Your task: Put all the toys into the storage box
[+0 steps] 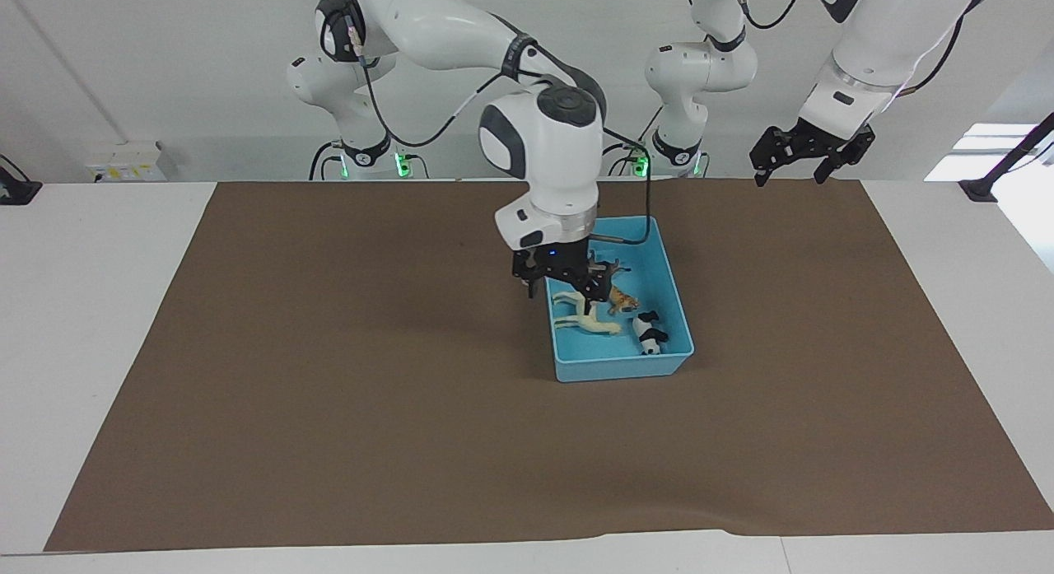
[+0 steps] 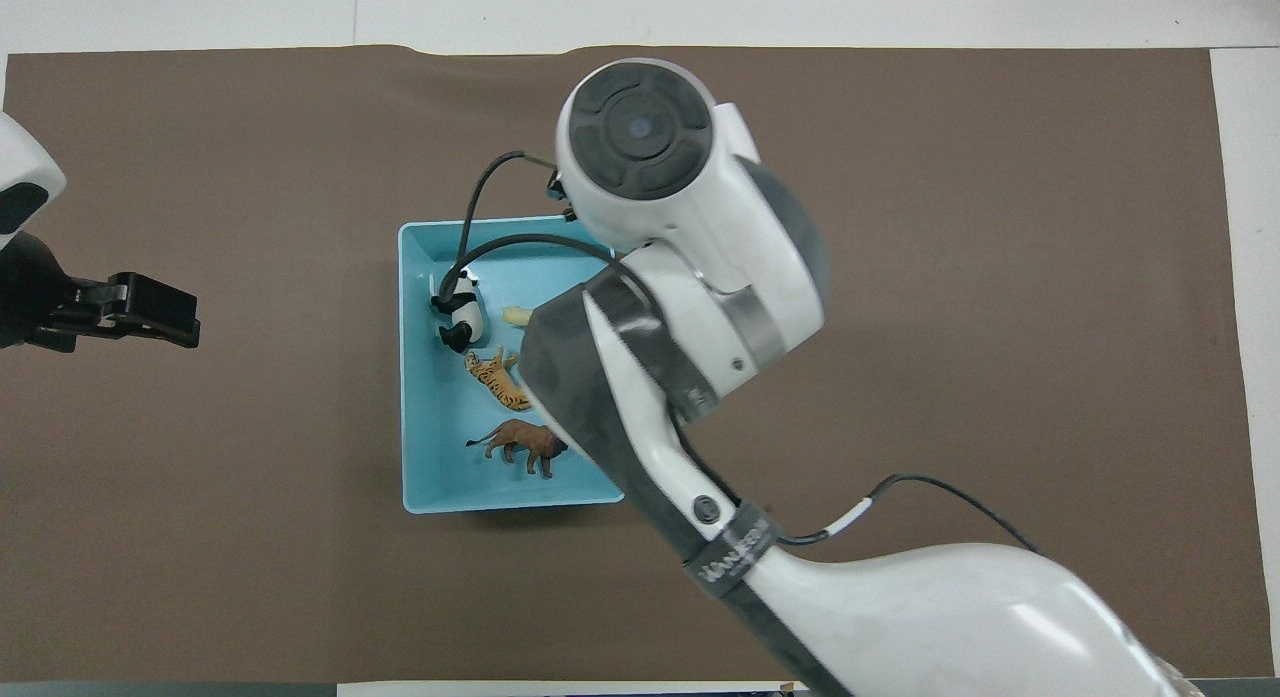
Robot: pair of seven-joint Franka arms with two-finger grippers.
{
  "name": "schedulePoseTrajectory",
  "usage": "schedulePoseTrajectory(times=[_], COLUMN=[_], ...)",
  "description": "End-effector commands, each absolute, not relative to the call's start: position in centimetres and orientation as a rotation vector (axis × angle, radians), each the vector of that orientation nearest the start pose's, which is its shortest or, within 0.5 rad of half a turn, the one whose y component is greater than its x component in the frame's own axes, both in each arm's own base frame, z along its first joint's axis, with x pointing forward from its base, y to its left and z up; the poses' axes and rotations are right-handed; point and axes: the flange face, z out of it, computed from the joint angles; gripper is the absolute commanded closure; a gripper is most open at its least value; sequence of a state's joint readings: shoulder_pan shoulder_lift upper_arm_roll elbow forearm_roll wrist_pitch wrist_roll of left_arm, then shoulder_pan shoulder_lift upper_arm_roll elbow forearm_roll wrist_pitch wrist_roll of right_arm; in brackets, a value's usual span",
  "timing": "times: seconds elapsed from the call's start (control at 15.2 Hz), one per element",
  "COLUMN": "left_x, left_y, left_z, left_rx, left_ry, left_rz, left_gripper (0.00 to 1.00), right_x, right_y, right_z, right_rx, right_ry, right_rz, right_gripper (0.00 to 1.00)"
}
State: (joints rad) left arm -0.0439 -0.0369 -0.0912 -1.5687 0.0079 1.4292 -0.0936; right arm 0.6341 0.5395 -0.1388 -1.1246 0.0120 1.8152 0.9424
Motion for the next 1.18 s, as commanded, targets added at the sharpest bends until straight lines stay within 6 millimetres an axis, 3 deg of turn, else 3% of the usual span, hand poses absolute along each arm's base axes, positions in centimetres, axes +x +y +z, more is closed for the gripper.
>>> schedulePoseTrajectory(times=[0.0,0.26,0.39,0.46,0.72,0.86,0.99,1.12], left_x=[52.8,52.5,52.4,52.6,52.4,52.4,52.5,52.5], left_y=[-6.5,-7.0,-7.3,-7.3,-6.8,-6.7,-6.5,-6.7], left_z=[64.2,63.6,63.4,63.4,62.2,62.3,62.3,62.4], left_rx=[-3.124,-3.122,-3.122,-3.124,-3.126,-3.126,-3.127,-3.127], left_ry=[0.071,0.090,0.100,0.095,0.079,0.064,0.067,0.076], left_rz=[0.116,0.121,0.113,0.092,0.046,0.049,0.039,0.035], left_gripper=[0.00,0.00,0.00,0.00,0.00,0.00,0.00,0.00], right_x=[64.0,67.3,68.5,68.5,66.1,63.8,61.3,58.6], right_y=[28.5,15.7,8.4,6.3,1.5,-1.5,-5.7,-7.8], right_z=[55.6,57.4,57.9,58.3,60.9,62.6,64.3,65.4], right_rx=[-3.049,-3.090,-3.116,-3.123,-3.143,-3.128,-3.075,-3.064], right_ry=[0.507,0.397,0.283,0.239,0.201,0.117,0.121,0.109], right_rz=[-0.213,-0.247,-0.259,-0.260,-0.156,-0.052,0.029,0.099], right_gripper=[0.00,0.00,0.00,0.00,0.00,0.00,0.00,0.00])
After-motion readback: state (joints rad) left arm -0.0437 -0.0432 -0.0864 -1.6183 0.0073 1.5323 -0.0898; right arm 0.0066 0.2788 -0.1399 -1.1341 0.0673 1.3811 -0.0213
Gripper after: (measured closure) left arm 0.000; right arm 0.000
